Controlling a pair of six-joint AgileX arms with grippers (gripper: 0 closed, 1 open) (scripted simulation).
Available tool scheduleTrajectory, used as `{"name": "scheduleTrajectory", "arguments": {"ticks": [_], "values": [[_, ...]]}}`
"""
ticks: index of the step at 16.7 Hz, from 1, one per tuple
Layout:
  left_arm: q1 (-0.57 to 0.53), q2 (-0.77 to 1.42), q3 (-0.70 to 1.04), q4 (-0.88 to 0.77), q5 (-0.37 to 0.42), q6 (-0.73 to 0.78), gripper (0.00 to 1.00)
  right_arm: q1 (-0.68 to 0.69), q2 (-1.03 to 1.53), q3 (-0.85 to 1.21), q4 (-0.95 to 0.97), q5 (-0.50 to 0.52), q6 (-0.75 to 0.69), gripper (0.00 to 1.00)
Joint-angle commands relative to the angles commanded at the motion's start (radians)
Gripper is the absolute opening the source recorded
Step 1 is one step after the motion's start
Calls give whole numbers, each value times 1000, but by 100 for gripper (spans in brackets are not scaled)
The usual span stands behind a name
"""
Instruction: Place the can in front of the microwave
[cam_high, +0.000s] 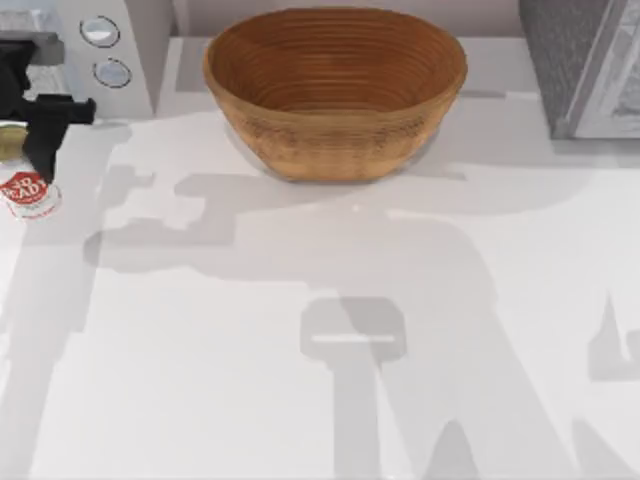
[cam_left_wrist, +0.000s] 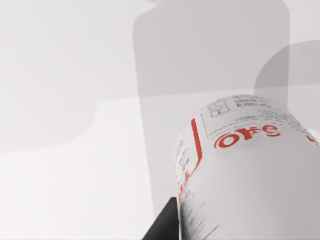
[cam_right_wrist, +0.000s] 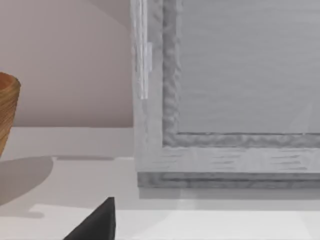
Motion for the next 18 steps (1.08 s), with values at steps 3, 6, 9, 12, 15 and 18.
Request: {"name": "scheduleTrajectory", "arguments": {"ticks": [3,6,9,12,15,18], "values": [[56,23,-12,35,-12,-13,0,0,0,0,0,0,0,100],[56,23,-12,35,-12,-13,0,0,0,0,0,0,0,100],[54,21,-18,41,-13,-10,0,0,0,0,0,0,0,100],[56,24,-32,57,-13,-12,0,0,0,0,0,0,0,100],[57,25,-39,65,-12,-12,0,0,0,0,0,0,0,100],[57,25,-39,65,-12,-12,8,0,0,0,0,0,0,100]]}}
